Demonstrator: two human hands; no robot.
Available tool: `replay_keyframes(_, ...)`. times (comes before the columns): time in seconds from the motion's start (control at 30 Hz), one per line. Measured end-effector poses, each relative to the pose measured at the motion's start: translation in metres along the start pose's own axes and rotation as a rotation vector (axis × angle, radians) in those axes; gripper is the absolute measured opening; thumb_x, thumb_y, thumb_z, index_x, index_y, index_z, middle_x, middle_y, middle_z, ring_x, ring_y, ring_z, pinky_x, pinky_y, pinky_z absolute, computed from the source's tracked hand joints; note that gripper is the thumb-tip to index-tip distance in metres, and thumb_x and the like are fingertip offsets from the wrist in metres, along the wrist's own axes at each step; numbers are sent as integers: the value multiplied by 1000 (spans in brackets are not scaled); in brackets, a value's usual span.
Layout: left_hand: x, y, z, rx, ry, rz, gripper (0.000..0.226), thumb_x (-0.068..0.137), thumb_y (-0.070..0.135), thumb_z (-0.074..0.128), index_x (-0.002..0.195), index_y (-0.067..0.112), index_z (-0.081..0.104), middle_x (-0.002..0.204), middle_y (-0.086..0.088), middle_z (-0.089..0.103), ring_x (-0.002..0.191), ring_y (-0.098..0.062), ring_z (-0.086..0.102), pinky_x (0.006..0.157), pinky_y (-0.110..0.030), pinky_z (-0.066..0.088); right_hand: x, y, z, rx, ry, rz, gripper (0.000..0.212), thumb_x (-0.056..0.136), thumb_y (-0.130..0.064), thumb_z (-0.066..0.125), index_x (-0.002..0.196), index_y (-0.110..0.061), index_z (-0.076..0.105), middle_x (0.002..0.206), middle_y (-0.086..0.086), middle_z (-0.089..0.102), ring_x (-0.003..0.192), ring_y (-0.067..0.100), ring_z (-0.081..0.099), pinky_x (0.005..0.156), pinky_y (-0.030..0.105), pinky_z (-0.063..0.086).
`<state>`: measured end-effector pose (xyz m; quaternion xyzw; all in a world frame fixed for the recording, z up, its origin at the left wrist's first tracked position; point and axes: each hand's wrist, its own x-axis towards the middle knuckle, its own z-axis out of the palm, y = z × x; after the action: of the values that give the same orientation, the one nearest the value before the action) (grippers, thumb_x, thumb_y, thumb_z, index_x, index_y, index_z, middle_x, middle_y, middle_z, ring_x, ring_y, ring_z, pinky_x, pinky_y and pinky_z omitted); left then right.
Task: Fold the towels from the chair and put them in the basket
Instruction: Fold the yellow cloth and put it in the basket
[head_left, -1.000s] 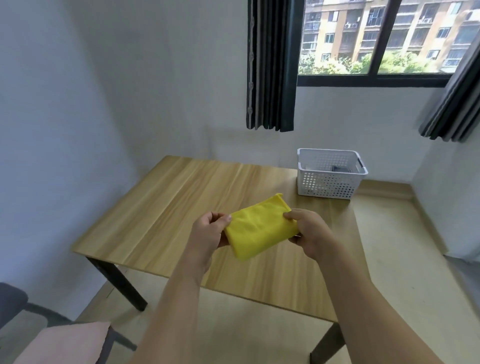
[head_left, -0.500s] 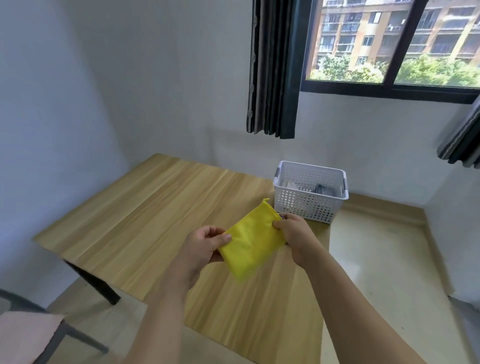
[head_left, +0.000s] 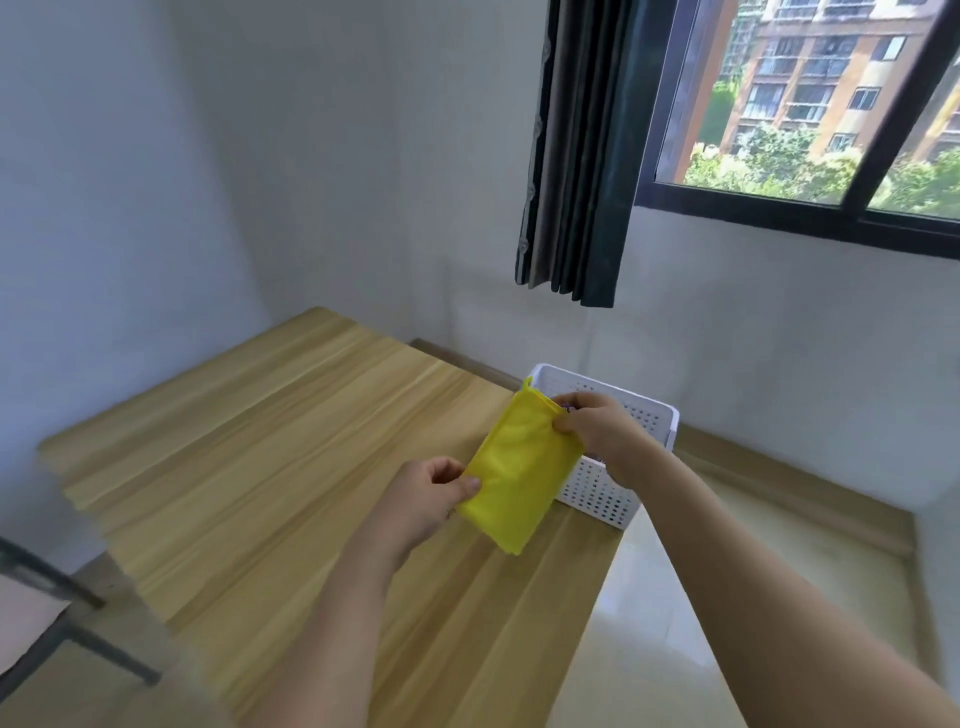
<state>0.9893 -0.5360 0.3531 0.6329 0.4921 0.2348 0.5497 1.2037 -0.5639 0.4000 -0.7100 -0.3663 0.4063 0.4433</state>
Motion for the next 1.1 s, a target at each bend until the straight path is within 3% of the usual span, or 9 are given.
replay_keyframes(0.13,53,31,22,125,42,87,14,83,19,71,84,6,67,76,0,59,71,-15,50,68,-30,36,46,-13,-40,-188,-55,-108,32,87,4,49,109,-14,64,99,6,60,92,20,54,78,30,46)
replay_keyframes(0.27,123,64,63,259,-12,78,17,83,19,69,73,17,55,72,4,50,65,-14,45,63,-29,34,121,-15,-88,-327,-33,-139,32,85,3,47,103,-18,63,97,3,59,92,21,54,67,26,46)
replay_keyframes(0.4,209,69,113,422,-22,2,15,83,21,63,77,17,50,75,-2,47,66,-19,42,63,-30,32,214,7,-118,-495,-6,-151,39,82,4,44,110,-12,64,108,10,63,100,28,57,83,38,50)
replay_keyframes(0.53,288,47,158,603,-21,-122,28,83,12,54,65,17,34,66,-1,37,58,-20,34,54,-30,25,288,57,-123,-661,-77,-117,38,77,5,41,106,-6,64,99,11,62,89,28,55,66,30,41)
replay_keyframes(0.73,355,6,193,873,-172,-322,38,85,-4,40,57,15,23,55,-4,19,48,-17,15,49,-31,10,351,137,-106,-760,-217,-2,37,79,3,36,106,-8,59,104,14,64,93,32,60,66,33,47)
replay_keyframes(0.9,375,-22,218,992,-348,-537,29,90,-2,41,66,14,40,59,-7,34,48,-20,31,48,-31,25,368,181,-92,-850,-296,-1,28,85,3,36,101,-7,57,103,13,63,92,31,59,66,35,45)
replay_keyframes(0.97,379,-31,222,999,-364,-562,18,91,-1,41,87,6,58,78,-15,54,68,-27,55,59,-35,41,370,191,-88,-880,-296,11,26,87,3,36,100,-8,55,101,13,62,89,30,59,66,35,46)
replay_keyframes(1.03,382,-40,225,996,-331,-573,25,91,0,41,109,2,59,90,-15,59,83,-30,59,69,-37,46,372,200,-85,-893,-292,22,27,89,3,35,102,-9,55,98,12,61,85,29,59,65,34,44)
replay_keyframes(1.1,381,-44,227,1004,-313,-565,26,90,1,42,109,3,59,83,-10,56,81,-30,58,67,-36,46,371,205,-83,-900,-296,28,28,90,4,35,105,-9,55,92,11,57,81,29,58,61,33,42)
